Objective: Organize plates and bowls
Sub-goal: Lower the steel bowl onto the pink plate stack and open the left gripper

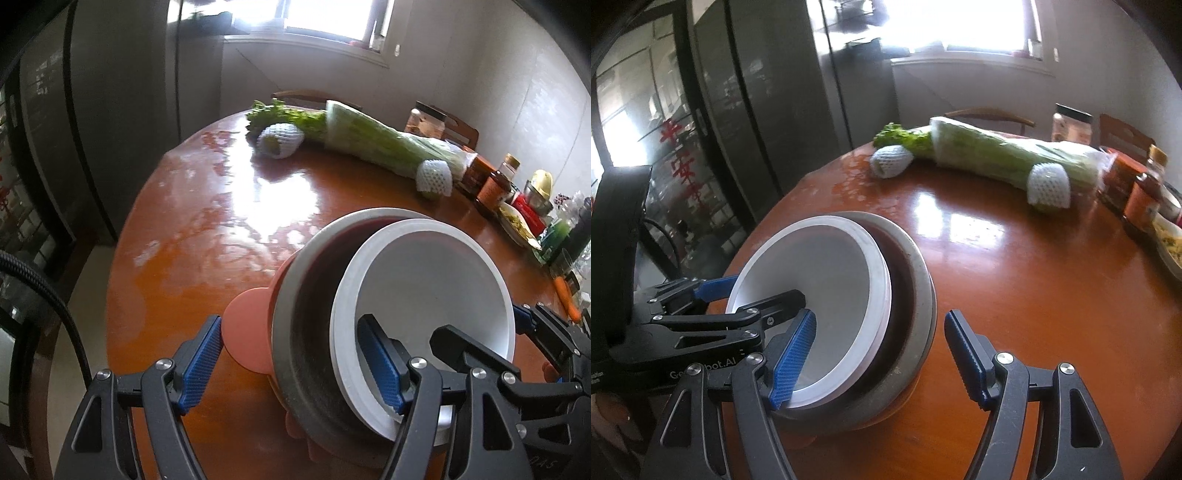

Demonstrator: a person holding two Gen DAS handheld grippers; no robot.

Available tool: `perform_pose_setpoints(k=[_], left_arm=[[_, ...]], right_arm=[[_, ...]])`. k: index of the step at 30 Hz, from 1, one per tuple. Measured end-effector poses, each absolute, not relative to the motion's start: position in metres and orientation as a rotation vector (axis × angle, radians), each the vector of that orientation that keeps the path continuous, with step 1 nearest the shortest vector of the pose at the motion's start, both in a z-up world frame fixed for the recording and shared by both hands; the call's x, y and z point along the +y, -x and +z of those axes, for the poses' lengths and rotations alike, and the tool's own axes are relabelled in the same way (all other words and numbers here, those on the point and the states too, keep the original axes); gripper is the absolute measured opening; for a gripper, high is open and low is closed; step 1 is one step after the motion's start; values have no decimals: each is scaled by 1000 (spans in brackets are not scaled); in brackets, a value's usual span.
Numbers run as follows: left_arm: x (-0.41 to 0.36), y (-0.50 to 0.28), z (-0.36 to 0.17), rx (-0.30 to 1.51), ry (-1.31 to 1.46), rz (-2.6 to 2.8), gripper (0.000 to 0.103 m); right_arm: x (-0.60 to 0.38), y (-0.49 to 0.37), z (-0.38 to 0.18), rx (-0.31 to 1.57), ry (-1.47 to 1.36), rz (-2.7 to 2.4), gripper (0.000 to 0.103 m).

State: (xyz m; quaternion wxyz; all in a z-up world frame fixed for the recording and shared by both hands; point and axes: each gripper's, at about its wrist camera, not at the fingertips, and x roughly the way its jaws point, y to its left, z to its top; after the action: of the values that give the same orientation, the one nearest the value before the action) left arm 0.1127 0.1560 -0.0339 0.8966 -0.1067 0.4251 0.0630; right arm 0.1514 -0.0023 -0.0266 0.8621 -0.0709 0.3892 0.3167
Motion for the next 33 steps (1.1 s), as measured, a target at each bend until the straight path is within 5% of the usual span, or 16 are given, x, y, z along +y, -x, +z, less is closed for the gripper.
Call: perform_pose_setpoints(k=[33], left_arm=[[119,-123,-28,872,170,113,73]], right_arm=[[-48,-150,-20,812,93,589,74]])
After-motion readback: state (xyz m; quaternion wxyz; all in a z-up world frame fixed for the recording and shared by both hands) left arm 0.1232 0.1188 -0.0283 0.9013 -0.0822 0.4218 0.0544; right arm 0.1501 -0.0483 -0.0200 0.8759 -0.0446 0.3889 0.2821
